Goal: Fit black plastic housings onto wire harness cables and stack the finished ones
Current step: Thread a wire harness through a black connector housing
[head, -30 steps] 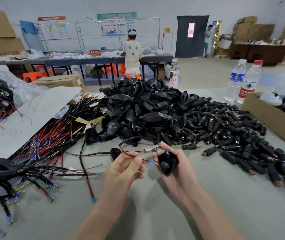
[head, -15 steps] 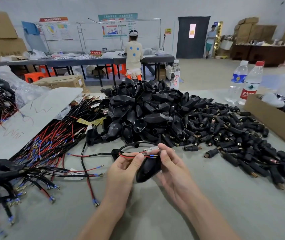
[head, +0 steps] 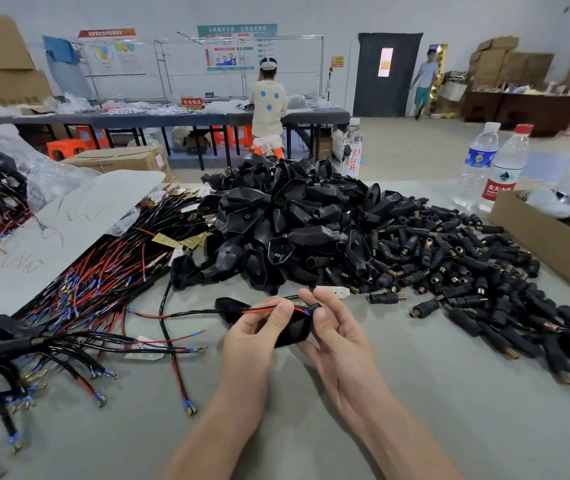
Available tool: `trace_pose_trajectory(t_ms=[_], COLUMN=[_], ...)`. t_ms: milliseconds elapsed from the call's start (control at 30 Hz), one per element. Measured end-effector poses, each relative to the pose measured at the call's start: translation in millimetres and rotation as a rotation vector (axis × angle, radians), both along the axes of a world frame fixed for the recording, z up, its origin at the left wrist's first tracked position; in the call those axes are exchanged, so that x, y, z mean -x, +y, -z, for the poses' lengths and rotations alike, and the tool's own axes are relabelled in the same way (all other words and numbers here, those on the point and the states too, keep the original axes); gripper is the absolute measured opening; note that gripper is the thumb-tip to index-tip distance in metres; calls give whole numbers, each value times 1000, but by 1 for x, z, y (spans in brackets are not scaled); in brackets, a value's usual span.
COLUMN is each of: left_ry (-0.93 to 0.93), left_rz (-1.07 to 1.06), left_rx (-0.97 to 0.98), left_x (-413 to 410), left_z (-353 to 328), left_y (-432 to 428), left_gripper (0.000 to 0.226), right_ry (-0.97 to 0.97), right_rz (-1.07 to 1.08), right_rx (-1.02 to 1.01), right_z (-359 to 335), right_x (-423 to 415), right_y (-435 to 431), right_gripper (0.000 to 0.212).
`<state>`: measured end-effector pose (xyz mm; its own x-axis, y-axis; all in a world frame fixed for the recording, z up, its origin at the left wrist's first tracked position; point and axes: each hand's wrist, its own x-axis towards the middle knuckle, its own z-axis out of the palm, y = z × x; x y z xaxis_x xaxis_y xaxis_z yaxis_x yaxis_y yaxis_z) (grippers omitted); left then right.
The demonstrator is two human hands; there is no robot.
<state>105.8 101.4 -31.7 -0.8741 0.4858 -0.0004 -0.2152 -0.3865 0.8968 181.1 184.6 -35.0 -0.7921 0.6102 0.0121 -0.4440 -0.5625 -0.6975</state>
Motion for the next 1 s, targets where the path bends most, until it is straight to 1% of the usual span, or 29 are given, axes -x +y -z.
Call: trace_pose_trajectory(t_ms=[100, 267, 367, 433, 533, 667, 767, 833, 900, 1000], left_ry=[-11, 152, 163, 189, 248, 295, 344, 358, 374, 345], left_rz=[5, 21, 30, 30, 23, 28, 56, 76, 64, 28], left_rx=[10, 106, 115, 134, 163, 183, 202, 194, 194, 202], left_x=[3, 1, 3, 4, 3, 3, 1, 0, 0, 3], left_z=[0, -3, -5, -7, -7, -5, -6, -8, -9, -9], left_y=[-3, -5, -7, -8, -9, -13, -15, -14, -13, -14], left_gripper=[34, 12, 11, 9, 7, 8, 13, 21, 24, 25], right_ry=[34, 67, 78, 82, 59, 28, -22, -65, -126, -163], right_rz=[-5, -7, -61, -73, -87, -74, -19, 22, 88, 176], right_rx=[30, 86, 168, 196, 163, 122, 41, -37, -105, -156], right_z=[-1, -3, -6, -7, -9, -8, -7, -6, -5, -5], right_x=[1, -2, -3, -4, -5, -6, -8, -9, -9, -10], right_y=[-2, -3, -5, -4, -3, -1, 4, 7, 11, 18], right_gripper=[30, 23, 20, 23, 34, 34, 37, 36, 33, 32])
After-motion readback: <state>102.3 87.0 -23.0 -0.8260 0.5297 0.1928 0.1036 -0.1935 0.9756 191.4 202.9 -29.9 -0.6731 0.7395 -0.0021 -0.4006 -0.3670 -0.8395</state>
